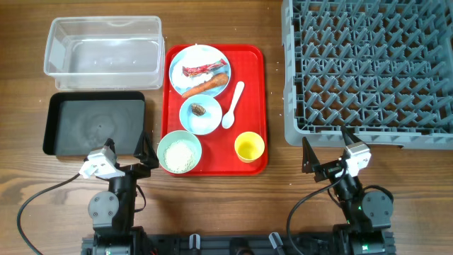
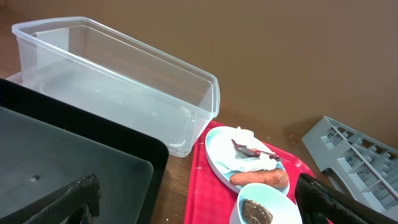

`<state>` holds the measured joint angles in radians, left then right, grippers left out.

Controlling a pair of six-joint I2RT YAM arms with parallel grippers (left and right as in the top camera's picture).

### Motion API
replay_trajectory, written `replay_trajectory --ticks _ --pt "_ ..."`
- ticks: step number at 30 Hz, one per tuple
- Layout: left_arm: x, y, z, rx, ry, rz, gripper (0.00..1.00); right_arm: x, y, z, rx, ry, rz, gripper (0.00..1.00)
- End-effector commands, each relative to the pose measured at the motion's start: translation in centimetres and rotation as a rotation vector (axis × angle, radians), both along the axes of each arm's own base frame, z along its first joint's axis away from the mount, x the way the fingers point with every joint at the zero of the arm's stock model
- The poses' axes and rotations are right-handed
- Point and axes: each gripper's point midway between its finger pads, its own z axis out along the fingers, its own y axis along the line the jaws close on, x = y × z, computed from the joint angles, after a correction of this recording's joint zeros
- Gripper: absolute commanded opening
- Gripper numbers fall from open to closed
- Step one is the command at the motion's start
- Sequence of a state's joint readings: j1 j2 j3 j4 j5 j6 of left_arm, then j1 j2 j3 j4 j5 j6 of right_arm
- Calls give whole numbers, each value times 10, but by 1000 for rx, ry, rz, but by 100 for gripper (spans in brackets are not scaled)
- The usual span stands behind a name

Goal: Sort waste into correct bins and load items into the dishwasher rack
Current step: 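Move the left gripper toward the blue bowl on the red tray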

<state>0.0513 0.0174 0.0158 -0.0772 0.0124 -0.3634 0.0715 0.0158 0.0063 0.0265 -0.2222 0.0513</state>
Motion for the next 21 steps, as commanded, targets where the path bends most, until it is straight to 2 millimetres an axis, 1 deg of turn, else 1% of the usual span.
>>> replay_trajectory --ticks 1,3,5,7,9,11,13,15,16,17,19,21 --pt "0 -1 0 16 -9 -6 100 0 -3 13 7 -54 -19 100" --pt "1 -5 7 17 -38 -26 100 -1 -2 19 11 -79 -14 100" --pt "1 -7 25 21 -111 -39 100 -3 3 30 13 -124 15 100" --pt "-1 -8 45 27 -192 -41 100 -7 3 48 17 -198 19 100" --pt "-4 -8 60 37 -217 -40 100 -12 1 68 23 -272 10 100" --pt "-5 -9 70 79 -204 -48 100 -17 -3 91 31 -321 -13 100" --pt "-6 -9 81 117 -186 -47 100 -22 -5 107 31 -357 -19 100" --pt "-4 -9 102 166 -149 -49 100 -28 -6 131 36 -390 -26 100" --pt "-1 -9 107 169 -132 -51 100 -28 -6 137 36 -391 -26 100" --pt "4 -12 113 190 -92 -71 100 -28 -6 146 35 -384 -26 100" --pt "12 -15 121 211 -26 -102 100 -23 -6 154 33 -357 -26 100" --pt "25 -16 131 215 62 -119 100 -14 -5 163 28 -303 -26 100"
